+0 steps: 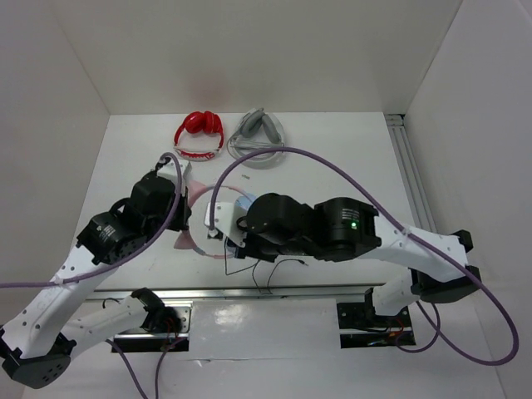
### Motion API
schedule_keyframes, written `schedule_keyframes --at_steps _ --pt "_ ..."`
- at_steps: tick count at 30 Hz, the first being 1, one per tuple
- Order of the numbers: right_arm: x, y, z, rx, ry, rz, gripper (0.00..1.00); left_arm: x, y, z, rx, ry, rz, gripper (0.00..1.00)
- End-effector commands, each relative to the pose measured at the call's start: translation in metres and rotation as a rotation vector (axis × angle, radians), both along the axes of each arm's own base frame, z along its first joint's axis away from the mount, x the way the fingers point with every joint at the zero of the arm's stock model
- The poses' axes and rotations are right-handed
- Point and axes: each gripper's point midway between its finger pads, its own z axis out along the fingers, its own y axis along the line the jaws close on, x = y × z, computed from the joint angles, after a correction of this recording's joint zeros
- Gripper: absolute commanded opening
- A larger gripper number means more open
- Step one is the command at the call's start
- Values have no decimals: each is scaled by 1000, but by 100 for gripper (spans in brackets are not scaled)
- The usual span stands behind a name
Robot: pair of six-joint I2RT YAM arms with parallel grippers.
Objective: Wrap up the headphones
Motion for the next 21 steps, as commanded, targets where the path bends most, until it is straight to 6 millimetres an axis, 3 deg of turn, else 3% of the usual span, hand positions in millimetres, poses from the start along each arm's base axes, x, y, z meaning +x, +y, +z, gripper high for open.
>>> schedule_keyframes --at_steps 1,7,13,21 --pt "11 -26 32 73 -73 -80 0 4 -26 32 -88 -119 -141 0" --pt "35 -51 32 45 -201 -224 0 -14 -47 22 -107 -61 -292 0" --pt "61 -65 14 -23 -363 -365 0 -35 -69 33 -174 -42 -459 0" --pt "87 -95 33 -22 -589 -564 0 -66 -88 48 -233 -33 -664 0"
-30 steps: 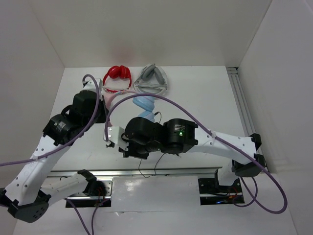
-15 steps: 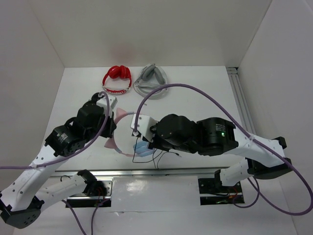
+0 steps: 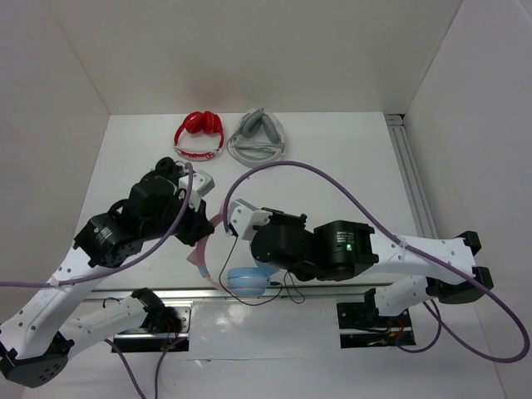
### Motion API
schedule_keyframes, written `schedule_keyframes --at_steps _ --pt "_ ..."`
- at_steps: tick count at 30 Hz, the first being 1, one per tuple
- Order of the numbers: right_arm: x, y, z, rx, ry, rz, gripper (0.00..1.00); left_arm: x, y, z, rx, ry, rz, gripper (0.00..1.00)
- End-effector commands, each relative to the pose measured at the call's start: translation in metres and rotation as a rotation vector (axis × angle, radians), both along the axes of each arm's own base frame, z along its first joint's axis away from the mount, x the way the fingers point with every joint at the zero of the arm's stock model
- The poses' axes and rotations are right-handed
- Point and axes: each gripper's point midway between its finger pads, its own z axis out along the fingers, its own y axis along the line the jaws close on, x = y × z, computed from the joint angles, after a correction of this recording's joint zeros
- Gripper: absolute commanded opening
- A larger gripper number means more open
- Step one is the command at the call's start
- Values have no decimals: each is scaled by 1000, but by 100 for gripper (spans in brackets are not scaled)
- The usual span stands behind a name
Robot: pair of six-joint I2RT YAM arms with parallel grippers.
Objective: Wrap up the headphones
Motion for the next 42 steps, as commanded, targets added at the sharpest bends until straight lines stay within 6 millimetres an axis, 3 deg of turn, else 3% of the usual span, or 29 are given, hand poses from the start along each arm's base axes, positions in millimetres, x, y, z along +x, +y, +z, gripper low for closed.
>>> schedule_keyframes --at_steps 1,7,12,14,16,17,18,23,27,29,30,32,34,36,37,38,42 --pt "14 -17 39 117 -147 -116 0 -20 -22 49 -162 -87 -155 0" --pt "16 -27 40 127 -171 -131 0 -36 -27 60 -196 -106 -239 0" --pt "7 -16 35 213 -94 -62 1 -41 -26 82 -240 -146 -244 0" --pt "-1 -8 23 237 -45 6 3 -43 -23 92 -277 -139 -210 0" --pt "-9 -2 32 342 -10 68 7 -46 -23 112 -337 -144 -189 0" --pt "-16 4 21 349 24 122 9 -50 -24 117 -356 -136 -196 0" --pt "-19 5 31 421 28 144 9 -54 -24 126 -379 -139 -204 0" --pt "-25 9 32 501 49 183 10 -59 -26 146 -441 -129 -199 0" --pt "-31 19 17 527 74 222 13 -61 -24 157 -474 -127 -177 0" --pt "-33 20 26 599 70 241 13 -61 -23 167 -503 -135 -162 0" --pt "-35 24 16 592 77 253 13 -61 -23 167 -509 -125 -157 0" --pt "-36 25 27 660 70 266 13 -61 -21 171 -518 -131 -144 0" --pt "-36 28 22 667 68 267 13 -61 -22 174 -530 -129 -140 0" --pt "-36 27 30 725 58 271 13 -62 -20 178 -548 -139 -131 0" --pt "-36 29 20 714 60 270 13 -62 -20 178 -554 -130 -126 0" --pt "-37 29 27 756 56 281 13 -61 -21 183 -567 -147 -130 0" --pt "-38 31 16 768 61 279 13 -64 -11 199 -626 -180 -81 0"
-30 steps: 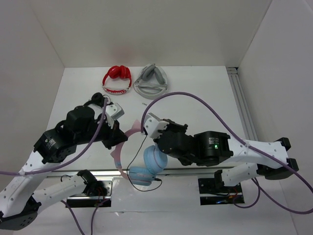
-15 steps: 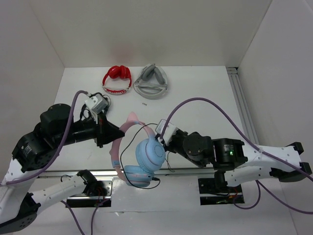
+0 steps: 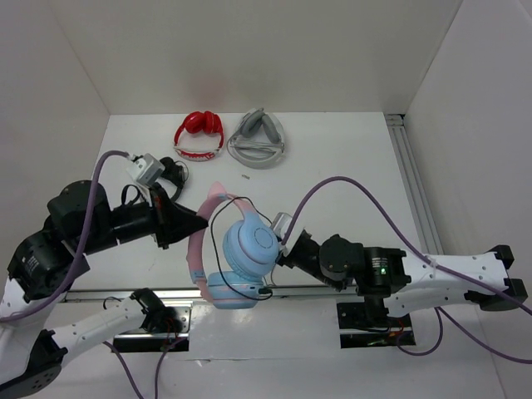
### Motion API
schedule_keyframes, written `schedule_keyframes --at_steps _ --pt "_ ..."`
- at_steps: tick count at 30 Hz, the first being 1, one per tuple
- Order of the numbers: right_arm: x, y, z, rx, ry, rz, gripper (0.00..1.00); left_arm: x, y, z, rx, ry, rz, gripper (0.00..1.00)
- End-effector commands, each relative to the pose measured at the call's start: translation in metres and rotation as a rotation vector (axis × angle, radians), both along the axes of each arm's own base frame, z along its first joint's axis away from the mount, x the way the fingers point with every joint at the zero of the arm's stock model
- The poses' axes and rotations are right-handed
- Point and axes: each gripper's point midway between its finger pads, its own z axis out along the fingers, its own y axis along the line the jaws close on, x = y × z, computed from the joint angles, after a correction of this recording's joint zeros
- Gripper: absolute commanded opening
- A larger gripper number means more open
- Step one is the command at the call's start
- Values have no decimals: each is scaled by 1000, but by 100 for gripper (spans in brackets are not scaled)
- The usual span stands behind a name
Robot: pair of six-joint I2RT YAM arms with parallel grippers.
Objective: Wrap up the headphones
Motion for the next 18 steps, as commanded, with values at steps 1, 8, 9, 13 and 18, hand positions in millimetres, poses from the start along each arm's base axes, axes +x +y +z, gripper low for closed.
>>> schedule_keyframes --at_steps 1,8,9,13,18 --pt "-4 6 20 132 7 15 12 -3 7 60 -195 -91 57 0" --pt "1 0 2 136 34 -32 4 -7 28 93 -316 -140 150 0" --pt "1 0 -3 125 35 -32 4 -7 28 93 -316 -140 150 0" --pt "5 -5 -5 119 39 -66 3 -4 32 97 -330 -143 182 0" --pt "9 -7 -13 98 42 -101 3 1 39 102 -349 -141 237 0"
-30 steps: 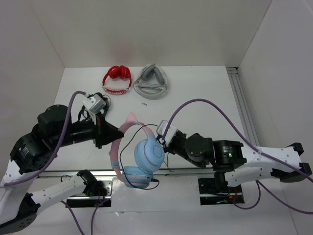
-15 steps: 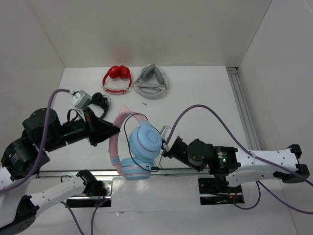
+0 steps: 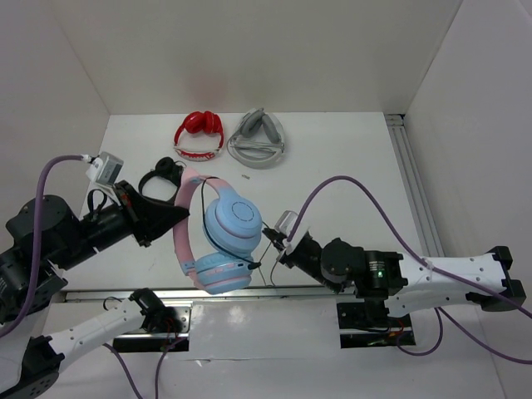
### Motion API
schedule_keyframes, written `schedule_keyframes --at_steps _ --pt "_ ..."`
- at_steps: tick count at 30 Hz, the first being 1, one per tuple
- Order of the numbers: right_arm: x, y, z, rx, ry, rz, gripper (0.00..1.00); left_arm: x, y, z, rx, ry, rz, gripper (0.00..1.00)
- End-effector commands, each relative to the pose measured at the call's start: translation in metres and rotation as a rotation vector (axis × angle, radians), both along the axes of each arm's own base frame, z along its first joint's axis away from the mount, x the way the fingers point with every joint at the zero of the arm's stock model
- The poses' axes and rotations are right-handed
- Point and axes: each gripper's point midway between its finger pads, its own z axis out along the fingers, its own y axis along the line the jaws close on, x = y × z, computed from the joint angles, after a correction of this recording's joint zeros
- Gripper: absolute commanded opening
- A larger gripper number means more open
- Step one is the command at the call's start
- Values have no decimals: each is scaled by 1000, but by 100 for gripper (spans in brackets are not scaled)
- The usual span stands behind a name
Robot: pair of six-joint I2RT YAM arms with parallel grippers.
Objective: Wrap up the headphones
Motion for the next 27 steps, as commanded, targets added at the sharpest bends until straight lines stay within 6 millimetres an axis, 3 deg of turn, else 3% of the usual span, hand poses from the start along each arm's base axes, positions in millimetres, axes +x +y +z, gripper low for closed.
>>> schedule_keyframes --at_steps 1,6,11,17,23,27 --pt "6 -7 -7 9 12 -60 3 0 11 64 -203 -113 64 0" --pt "4 -3 -20 11 29 -44 3 5 29 70 -267 -98 170 0" --pt "-12 13 -6 131 39 77 5 16 30 65 -279 -59 219 0" --pt "-31 41 -7 231 37 214 0 27 22 57 -319 -14 237 0" --pt "-49 67 -19 245 23 339 1 33 35 57 -355 -5 319 0" --pt "-45 93 -31 221 22 388 4 44 36 49 -322 21 370 0"
